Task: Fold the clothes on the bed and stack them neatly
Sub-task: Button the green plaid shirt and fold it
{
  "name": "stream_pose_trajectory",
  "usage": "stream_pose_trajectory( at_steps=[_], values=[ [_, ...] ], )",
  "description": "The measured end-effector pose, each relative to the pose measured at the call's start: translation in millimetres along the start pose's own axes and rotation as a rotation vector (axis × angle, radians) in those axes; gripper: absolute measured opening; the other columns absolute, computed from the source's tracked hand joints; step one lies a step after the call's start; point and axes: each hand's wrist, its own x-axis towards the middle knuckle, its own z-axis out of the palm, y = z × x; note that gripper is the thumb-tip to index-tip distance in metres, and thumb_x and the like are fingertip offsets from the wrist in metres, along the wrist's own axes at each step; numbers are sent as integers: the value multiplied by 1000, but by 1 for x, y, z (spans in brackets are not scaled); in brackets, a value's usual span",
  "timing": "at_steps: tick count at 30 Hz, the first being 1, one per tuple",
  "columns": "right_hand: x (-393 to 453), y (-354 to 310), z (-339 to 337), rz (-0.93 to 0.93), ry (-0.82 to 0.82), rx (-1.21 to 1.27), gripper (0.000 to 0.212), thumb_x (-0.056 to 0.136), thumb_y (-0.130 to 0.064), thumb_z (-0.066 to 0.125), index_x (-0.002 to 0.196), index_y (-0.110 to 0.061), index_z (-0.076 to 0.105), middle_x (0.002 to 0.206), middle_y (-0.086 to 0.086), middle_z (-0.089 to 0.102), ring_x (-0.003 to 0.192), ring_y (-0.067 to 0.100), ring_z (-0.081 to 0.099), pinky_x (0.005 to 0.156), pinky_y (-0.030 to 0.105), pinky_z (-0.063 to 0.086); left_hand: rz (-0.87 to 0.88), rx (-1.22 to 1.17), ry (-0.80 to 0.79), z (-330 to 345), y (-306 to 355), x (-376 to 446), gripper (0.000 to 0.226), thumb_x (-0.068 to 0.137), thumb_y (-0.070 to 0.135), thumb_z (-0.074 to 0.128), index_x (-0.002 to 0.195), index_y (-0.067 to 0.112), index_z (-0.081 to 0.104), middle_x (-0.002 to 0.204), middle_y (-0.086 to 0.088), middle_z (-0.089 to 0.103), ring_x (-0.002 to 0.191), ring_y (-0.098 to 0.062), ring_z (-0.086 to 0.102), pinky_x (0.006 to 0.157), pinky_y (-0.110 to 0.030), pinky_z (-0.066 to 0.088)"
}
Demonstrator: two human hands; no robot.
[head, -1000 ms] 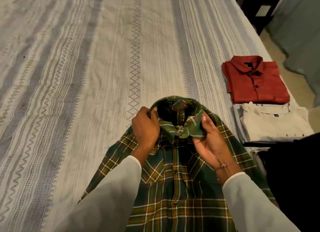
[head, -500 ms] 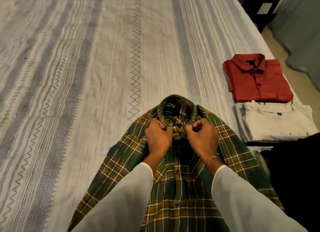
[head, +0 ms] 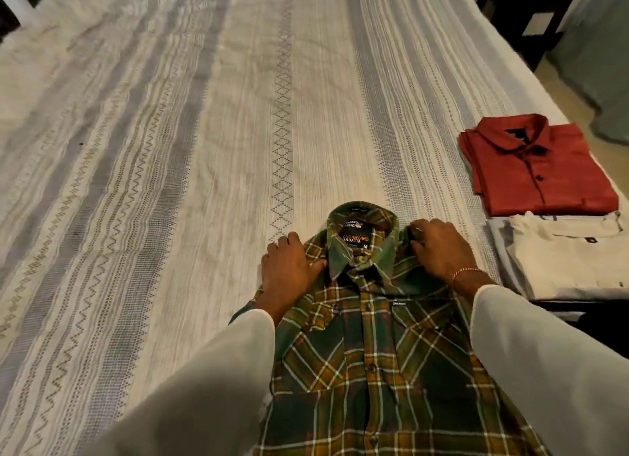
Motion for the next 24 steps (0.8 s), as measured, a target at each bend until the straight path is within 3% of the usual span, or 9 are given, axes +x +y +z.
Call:
stream_pose_trajectory(
  at_steps=[3,6,9,12,14,16,19,21,24],
  values=[
    [6,-2,6,-6,142,-24,26,99,-33,56,107,-14,71,105,17,66,101,39,56,84,45,49,54,-134,46,-4,-1,5,40,95,56,58,114,21,64,110,-1,70,91,-19,65,93,-40,55],
    [-1,-3,-3,-39,248,105,28,101,-39,52,105,-21,73,99,12,63,98,36,54,82,43,46,66,-235,137,-22,-4,-2,33,100,43,57,106,17,76,99,-1,75,80,-16,67,87,-34,57],
    [-10,0,-29,-50,326,303,26,103,-32,54,109,-17,74,99,13,69,92,34,62,79,38,48,61,-456,243,-54,-9,-14,32,103,37,53,103,15,76,99,-2,75,79,-15,66,88,-34,56],
    [-27,-2,-73,-111,388,453,22,104,-27,53,104,-13,70,94,10,73,82,24,63,73,29,43,68,-555,285,-95,-13,-38,26,106,33,44,111,15,62,105,0,67,81,-9,59,87,-29,49],
    [-37,-5,-104,-146,344,488,20,104,-25,53,101,-13,68,92,7,72,81,21,62,69,26,37,119,-519,239,-120,-18,-54,25,107,35,39,115,16,52,107,1,62,78,-3,55,80,-23,49],
    [-45,-7,-144,-185,295,517,14,101,-26,59,98,-16,69,91,1,71,83,19,64,69,24,41,162,-494,198,-150,-24,-69,32,104,44,39,119,17,47,112,-3,64,80,1,55,70,-14,45],
    [-70,-16,-223,-215,210,571,6,93,-27,71,94,-21,73,88,-5,72,85,14,68,74,29,52,237,-455,151,-214,-31,-105,51,85,54,72,114,20,46,95,6,63,81,-3,61,62,-13,44],
    [-90,-24,-280,-262,122,582,8,88,-29,76,93,-23,75,86,-7,74,82,6,69,74,22,54,322,-328,132,-259,-36,-123,58,77,47,84,112,21,47,97,6,61,86,-10,63,65,-13,43],
    [-121,-38,-355,-302,73,549,22,74,-28,87,89,-18,76,82,-3,76,77,6,70,69,15,53,420,-182,194,-319,-42,-148,42,81,32,82,104,19,49,100,-5,66,91,-23,64,69,-24,43]
  ],
)
